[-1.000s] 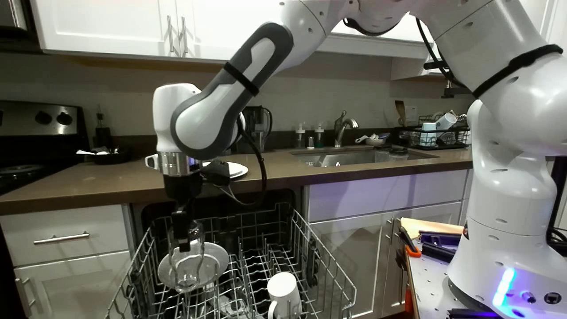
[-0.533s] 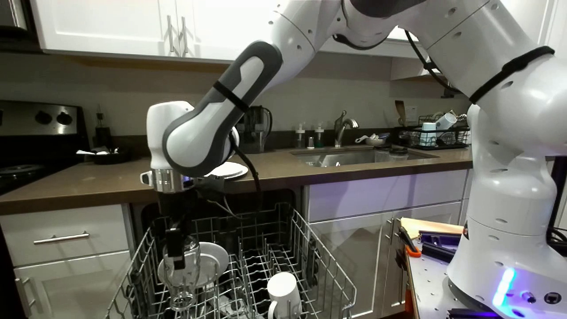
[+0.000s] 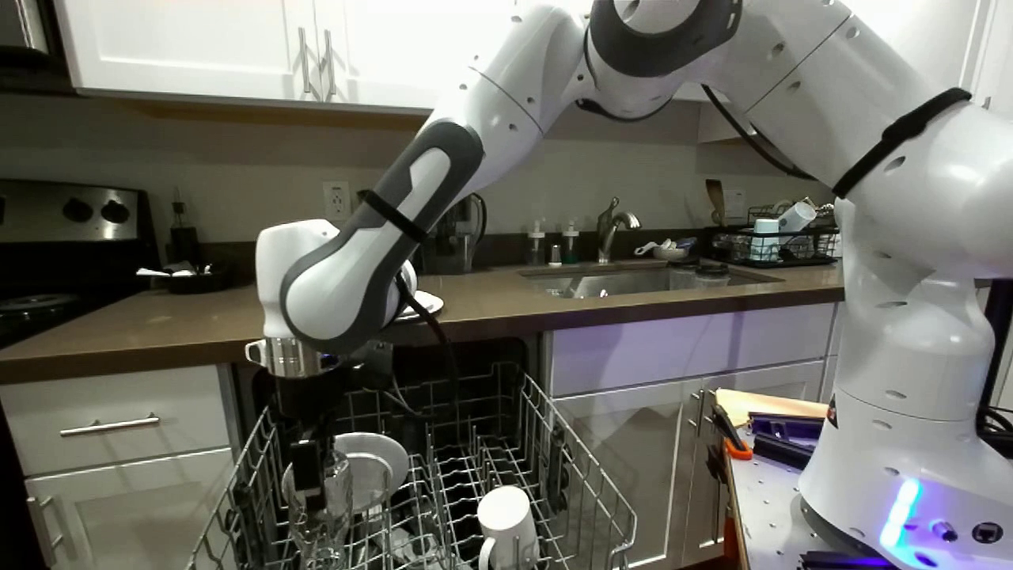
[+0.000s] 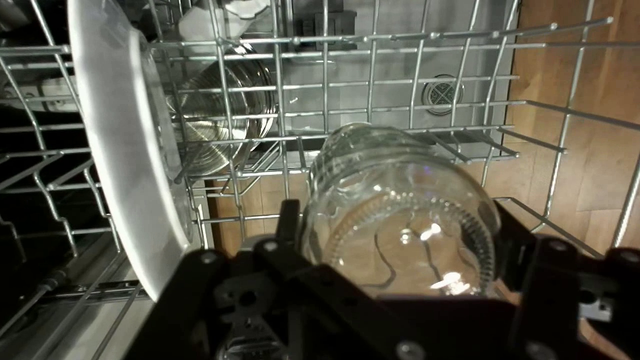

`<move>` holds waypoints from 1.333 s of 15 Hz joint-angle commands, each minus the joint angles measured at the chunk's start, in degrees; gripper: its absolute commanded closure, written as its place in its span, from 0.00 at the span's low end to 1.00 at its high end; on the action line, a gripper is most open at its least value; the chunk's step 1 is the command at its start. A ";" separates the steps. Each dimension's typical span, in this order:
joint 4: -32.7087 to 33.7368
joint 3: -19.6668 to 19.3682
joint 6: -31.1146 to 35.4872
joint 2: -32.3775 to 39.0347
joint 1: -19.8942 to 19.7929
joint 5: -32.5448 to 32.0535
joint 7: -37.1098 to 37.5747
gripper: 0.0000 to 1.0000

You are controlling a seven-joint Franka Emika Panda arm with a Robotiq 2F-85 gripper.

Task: Move the glass jar to the left side of the dishwasher rack

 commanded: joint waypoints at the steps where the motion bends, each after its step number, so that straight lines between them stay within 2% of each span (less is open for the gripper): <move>1: 4.52 -0.49 -0.45 3.65 0.51 -0.22 -2.17 0.39; 10: 10.37 -0.97 -3.59 10.20 1.38 -0.43 -1.95 0.39; 11: 10.70 -1.19 -5.82 9.72 1.68 -0.55 -1.73 0.03; 13: 10.27 -1.62 -9.05 8.05 2.14 -0.82 -1.24 0.00; 16: 9.35 -2.27 -12.35 5.41 2.72 -1.11 -0.59 0.00; 20: 6.04 -2.40 -13.05 -0.01 2.74 -1.44 -0.63 0.00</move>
